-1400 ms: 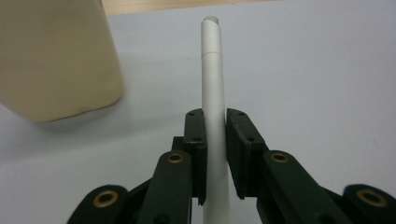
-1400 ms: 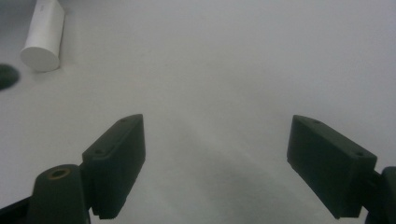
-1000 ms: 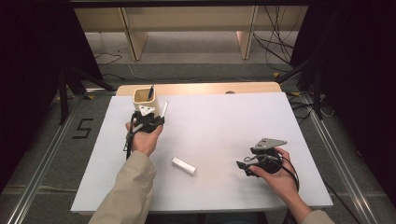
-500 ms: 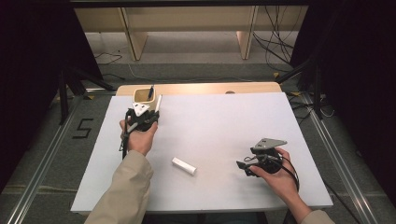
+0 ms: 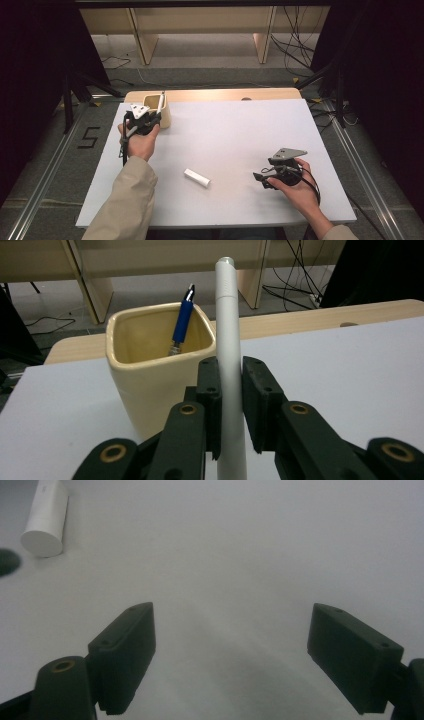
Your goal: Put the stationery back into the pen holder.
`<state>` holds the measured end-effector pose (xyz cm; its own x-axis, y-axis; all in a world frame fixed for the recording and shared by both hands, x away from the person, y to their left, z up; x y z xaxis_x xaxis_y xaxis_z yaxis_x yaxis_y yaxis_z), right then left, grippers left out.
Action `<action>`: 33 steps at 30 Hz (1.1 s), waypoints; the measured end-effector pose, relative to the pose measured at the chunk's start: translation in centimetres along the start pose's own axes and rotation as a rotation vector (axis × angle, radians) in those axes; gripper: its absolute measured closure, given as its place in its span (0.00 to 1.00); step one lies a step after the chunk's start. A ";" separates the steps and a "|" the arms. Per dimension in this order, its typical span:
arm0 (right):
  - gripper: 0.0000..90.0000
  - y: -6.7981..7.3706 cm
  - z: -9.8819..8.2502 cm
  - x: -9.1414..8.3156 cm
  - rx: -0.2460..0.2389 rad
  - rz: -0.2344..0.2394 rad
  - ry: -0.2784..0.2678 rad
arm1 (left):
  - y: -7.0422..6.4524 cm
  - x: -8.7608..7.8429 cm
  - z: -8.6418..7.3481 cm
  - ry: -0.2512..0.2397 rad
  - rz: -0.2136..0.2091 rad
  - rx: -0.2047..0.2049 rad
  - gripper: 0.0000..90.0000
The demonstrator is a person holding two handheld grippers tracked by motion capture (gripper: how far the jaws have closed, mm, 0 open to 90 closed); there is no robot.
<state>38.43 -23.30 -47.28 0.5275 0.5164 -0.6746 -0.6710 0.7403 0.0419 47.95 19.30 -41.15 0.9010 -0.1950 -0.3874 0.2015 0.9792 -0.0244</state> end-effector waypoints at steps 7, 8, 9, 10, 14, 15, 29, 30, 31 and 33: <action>0.22 0.0 0.0 0.0 0.000 0.000 0.000 | 1.1 0.3 1.3 -0.025 0.023 0.007 0.87; 0.22 0.0 0.0 0.0 0.000 0.001 0.000 | 1.2 0.4 1.4 -0.026 0.026 0.009 0.87; 0.22 0.0 0.0 0.0 0.000 0.001 0.000 | 1.3 0.5 1.6 -0.025 0.029 0.012 0.87; 0.22 0.0 0.0 0.0 0.001 0.001 0.000 | 1.4 0.6 1.7 -0.024 0.030 0.013 0.87; 0.22 0.0 0.0 0.0 0.001 0.001 0.001 | 1.7 0.9 2.0 -0.030 0.033 0.014 0.87; 0.22 0.0 0.0 0.0 0.002 0.001 0.001 | 1.7 1.0 2.1 -0.034 0.036 0.013 0.87; 0.22 -0.1 0.0 0.0 0.002 0.001 0.002 | 2.4 2.1 2.8 -0.040 0.036 0.040 0.87; 0.22 -0.1 0.0 0.0 0.002 0.001 0.001 | 2.4 2.2 2.8 -0.044 0.037 0.044 0.87; 0.22 -0.1 0.0 0.0 0.001 0.000 0.002 | 2.5 2.3 2.9 -0.047 0.036 0.046 0.87; 0.22 -0.1 0.0 0.0 0.002 0.001 0.002 | 2.5 2.5 2.9 -0.050 0.033 0.054 0.87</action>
Point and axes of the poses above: each handheld gripper's, and its own axes: x roughly forward along the jaws, z roughly out of its top, y roughly to its left, the point moved 1 cm from there along x, roughly forward along the jaws, and after that the axes turned 1 degree about x, right-handed, at the moved point
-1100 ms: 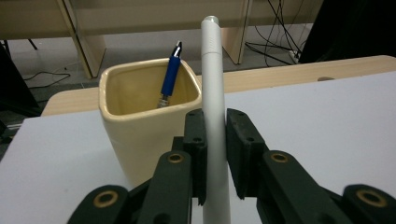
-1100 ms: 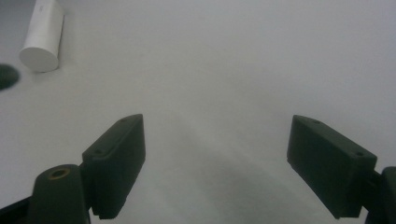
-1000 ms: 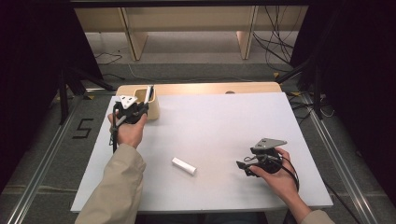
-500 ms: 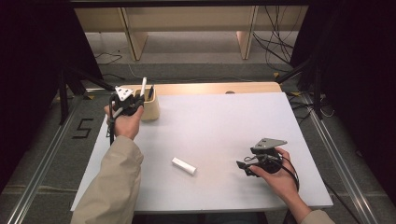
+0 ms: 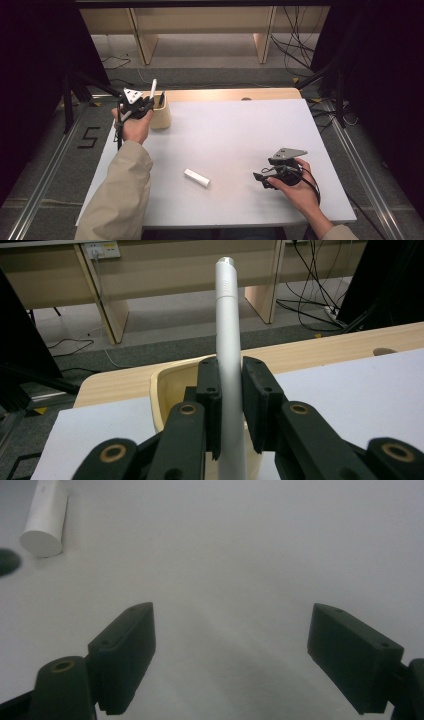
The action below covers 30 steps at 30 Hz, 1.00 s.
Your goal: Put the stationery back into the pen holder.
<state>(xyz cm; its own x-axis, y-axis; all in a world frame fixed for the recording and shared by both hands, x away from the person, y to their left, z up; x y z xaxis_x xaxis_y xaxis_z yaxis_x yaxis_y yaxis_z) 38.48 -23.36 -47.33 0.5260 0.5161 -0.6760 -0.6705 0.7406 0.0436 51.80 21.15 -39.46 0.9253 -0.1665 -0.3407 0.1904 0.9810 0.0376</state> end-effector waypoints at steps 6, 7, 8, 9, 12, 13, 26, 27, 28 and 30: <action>0.22 0.0 0.0 0.0 0.000 0.000 0.001 | 0.4 0.8 0.0 -0.024 -0.022 0.002 0.87; 0.22 0.0 0.0 0.0 0.000 0.000 0.001 | 0.5 0.8 0.0 -0.024 -0.023 0.004 0.87; 0.22 0.0 0.0 0.0 0.000 0.000 0.001 | 0.5 0.9 0.1 -0.026 -0.024 0.001 0.87; 0.22 0.0 0.0 0.0 0.000 0.001 0.001 | 0.5 1.0 0.1 -0.028 -0.026 0.000 0.87; 0.22 0.0 0.0 0.0 0.001 0.001 0.001 | 0.5 1.2 0.3 -0.029 -0.025 0.007 0.87; 0.22 0.0 0.0 0.0 0.001 0.002 0.001 | 0.5 1.2 0.3 -0.030 -0.025 0.011 0.87; 0.22 -0.1 0.0 0.0 0.001 0.002 0.000 | 0.4 1.8 1.0 -0.043 -0.029 0.027 0.87; 0.22 -0.1 0.0 0.0 0.001 0.002 0.000 | 0.5 1.8 1.0 -0.044 -0.030 0.029 0.87; 0.22 -0.1 0.0 0.0 0.001 0.002 0.000 | 0.5 1.9 1.1 -0.044 -0.029 0.030 0.87; 0.22 -0.1 0.0 0.0 0.002 0.002 0.000 | 0.5 1.9 1.2 -0.048 -0.029 0.028 0.87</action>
Point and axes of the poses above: each handheld gripper's, and its own axes: x roughly forward along the jaws, z roughly out of its top, y roughly to its left, the point moved 1 cm from there along x, roughly forward along the jaws, and after that the axes turned 1 degree about x, right-handed, at the moved point
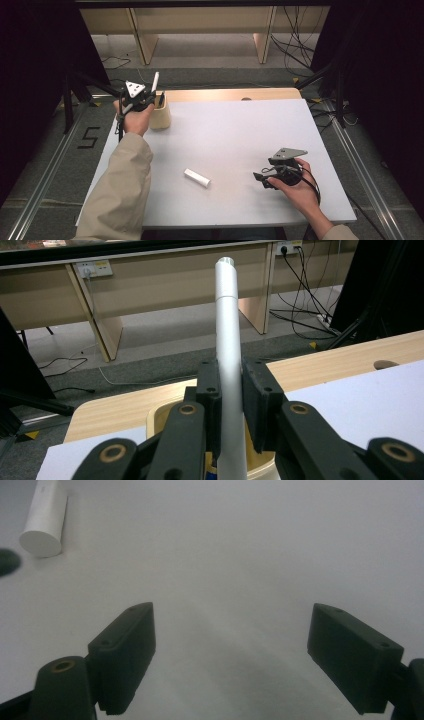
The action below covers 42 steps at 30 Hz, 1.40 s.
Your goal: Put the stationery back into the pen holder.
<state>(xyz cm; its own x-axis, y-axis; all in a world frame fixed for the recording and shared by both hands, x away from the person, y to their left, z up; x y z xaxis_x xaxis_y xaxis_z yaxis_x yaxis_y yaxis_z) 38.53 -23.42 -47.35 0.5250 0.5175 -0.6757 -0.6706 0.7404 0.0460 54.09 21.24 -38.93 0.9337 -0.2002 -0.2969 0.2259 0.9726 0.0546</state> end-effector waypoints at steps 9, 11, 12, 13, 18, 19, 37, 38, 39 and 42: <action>0.22 0.0 0.0 0.0 0.000 0.001 0.000 | 0.0 0.2 0.5 -0.007 0.000 -0.002 0.87; 0.22 0.0 0.0 0.0 0.000 0.000 0.000 | 0.0 0.3 0.5 -0.007 0.000 -0.002 0.87; 0.22 0.0 0.0 0.0 -0.001 0.001 0.000 | 0.0 0.3 0.5 -0.009 0.001 -0.003 0.87; 0.22 0.0 0.0 0.0 0.000 0.002 0.000 | 0.0 0.4 0.5 -0.010 0.000 -0.003 0.87; 0.22 0.0 0.0 0.0 -0.001 0.001 0.000 | 0.1 0.6 0.6 -0.021 -0.003 0.003 0.87; 0.22 0.0 0.0 0.0 -0.001 0.002 0.000 | 0.1 0.7 0.6 -0.024 -0.005 0.004 0.87; 0.22 0.0 0.0 0.0 -0.001 0.005 0.000 | 0.7 2.4 0.1 -0.088 -0.027 0.068 0.87; 0.22 0.0 0.0 0.0 -0.001 0.005 0.000 | 0.7 2.4 0.1 -0.090 -0.028 0.071 0.87; 0.22 0.0 0.0 0.0 -0.002 0.005 0.000 | 0.7 2.4 0.0 -0.091 -0.029 0.073 0.87; 0.22 0.0 0.0 0.0 -0.002 0.005 0.000 | 0.7 2.6 -0.2 -0.086 -0.030 0.079 0.87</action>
Point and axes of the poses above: each handheld gripper's, and its own axes: x roughly forward along the jaws, z roughly out of its top, y roughly to its left, the point moved 1 cm from there along x, roughly forward along the jaws, and after that the axes turned 1 degree about x, right-handed, at the moved point
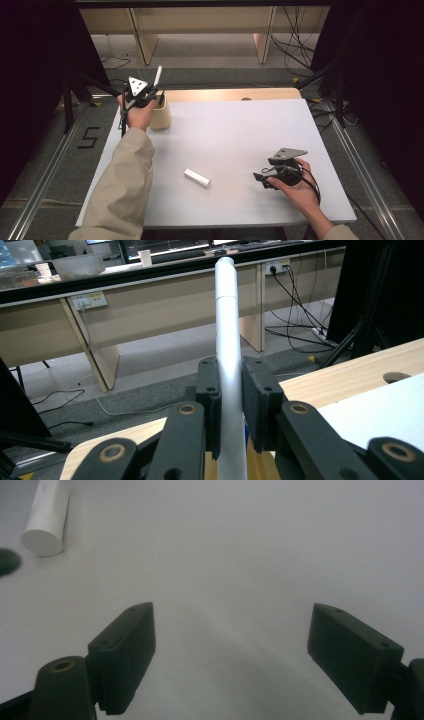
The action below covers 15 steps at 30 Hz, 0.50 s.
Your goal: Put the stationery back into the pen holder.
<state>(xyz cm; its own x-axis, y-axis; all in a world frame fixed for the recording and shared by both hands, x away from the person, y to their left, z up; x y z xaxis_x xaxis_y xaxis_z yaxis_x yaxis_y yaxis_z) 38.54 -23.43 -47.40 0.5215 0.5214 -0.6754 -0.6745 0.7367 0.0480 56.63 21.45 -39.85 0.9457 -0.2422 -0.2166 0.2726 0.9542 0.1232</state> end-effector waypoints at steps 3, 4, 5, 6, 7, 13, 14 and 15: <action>0.22 0.0 0.0 0.0 -0.001 0.001 0.000 | 0.1 0.1 -0.2 0.004 -0.001 0.003 0.87; 0.22 0.0 0.0 0.0 -0.001 0.001 -0.001 | 0.1 0.1 -0.3 0.006 -0.002 0.003 0.87; 0.22 0.0 0.0 0.0 0.000 0.001 -0.001 | 0.1 0.2 -0.3 0.005 -0.004 0.003 0.87; 0.22 0.0 0.0 0.0 0.000 0.001 -0.001 | 0.1 0.2 -0.3 0.006 -0.003 0.007 0.87; 0.22 0.0 0.0 0.0 -0.001 0.001 -0.001 | 0.1 0.2 -0.4 0.005 -0.002 0.009 0.87; 0.22 0.0 0.0 0.0 -0.001 0.002 0.000 | 0.2 0.3 -0.6 -0.001 -0.008 0.015 0.87; 0.22 0.0 0.0 0.0 -0.001 0.002 -0.001 | 0.3 0.4 -0.7 -0.002 -0.008 0.014 0.87; 0.22 0.0 0.0 0.0 -0.001 0.002 0.000 | 0.3 0.4 -0.8 0.001 -0.008 0.015 0.87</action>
<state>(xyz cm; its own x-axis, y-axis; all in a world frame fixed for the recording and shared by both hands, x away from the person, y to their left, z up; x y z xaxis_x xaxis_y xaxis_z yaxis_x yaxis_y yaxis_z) 38.52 -23.42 -47.39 0.5202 0.5233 -0.6750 -0.6763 0.7350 0.0486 56.93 21.80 -40.71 0.9434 -0.2494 -0.2184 0.2826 0.9495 0.1363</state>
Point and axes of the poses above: each handheld gripper's, and its own axes: x roughly forward along the jaws, z roughly out of its top, y roughly to its left, the point moved 1 cm from there along x, roughly forward along the jaws, and after that the axes turned 1 degree about x, right-handed, at the moved point
